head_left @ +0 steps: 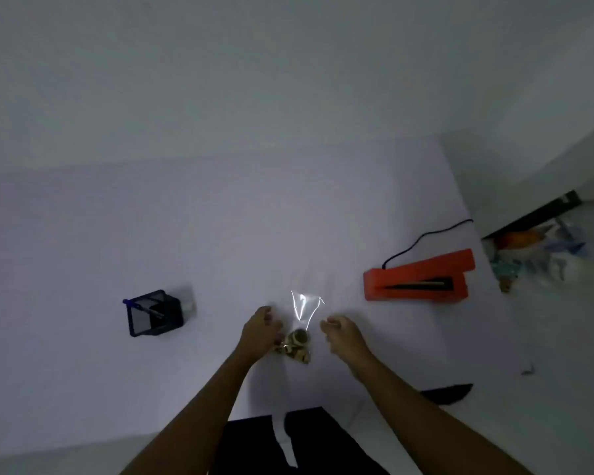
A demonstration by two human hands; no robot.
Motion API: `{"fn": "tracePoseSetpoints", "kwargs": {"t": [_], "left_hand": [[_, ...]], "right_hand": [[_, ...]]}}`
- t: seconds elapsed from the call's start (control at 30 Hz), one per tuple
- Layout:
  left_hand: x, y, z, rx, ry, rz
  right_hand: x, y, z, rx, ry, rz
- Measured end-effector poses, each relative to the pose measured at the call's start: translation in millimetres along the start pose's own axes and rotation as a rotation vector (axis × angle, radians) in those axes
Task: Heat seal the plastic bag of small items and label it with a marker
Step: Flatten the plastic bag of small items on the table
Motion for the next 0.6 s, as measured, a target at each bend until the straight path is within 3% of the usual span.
{"fn": "tracePoseSetpoints", "kwargs": {"t": [0.13,0.43,0.6], "left_hand": [[11.4,-4.8,5.1,0.016,0.003,-0.041],[9.3,18.5,-30.2,-0.108,-0.308,-0.108],[30.9,12.3,-35.5,-0.074,-0.308,-0.107]], "right_hand": [[-15.9,-21.0,-2.1,0.018,-0.031,0.091],[10.5,-10.0,-24.1,-0.019,0.355,-0.028],[8.2,-8.3,-32.5,-0.011,0.444,-0.025]]}}
Point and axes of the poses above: each hand's wrist, its own z-axis towards the middle knuckle, its own y-axis out of the back of the hand, x = y × z, the point moved 8 cm from there along z, towards the middle knuckle, and after that the axes turned 9 degrees about y, right-handed, at the moved point
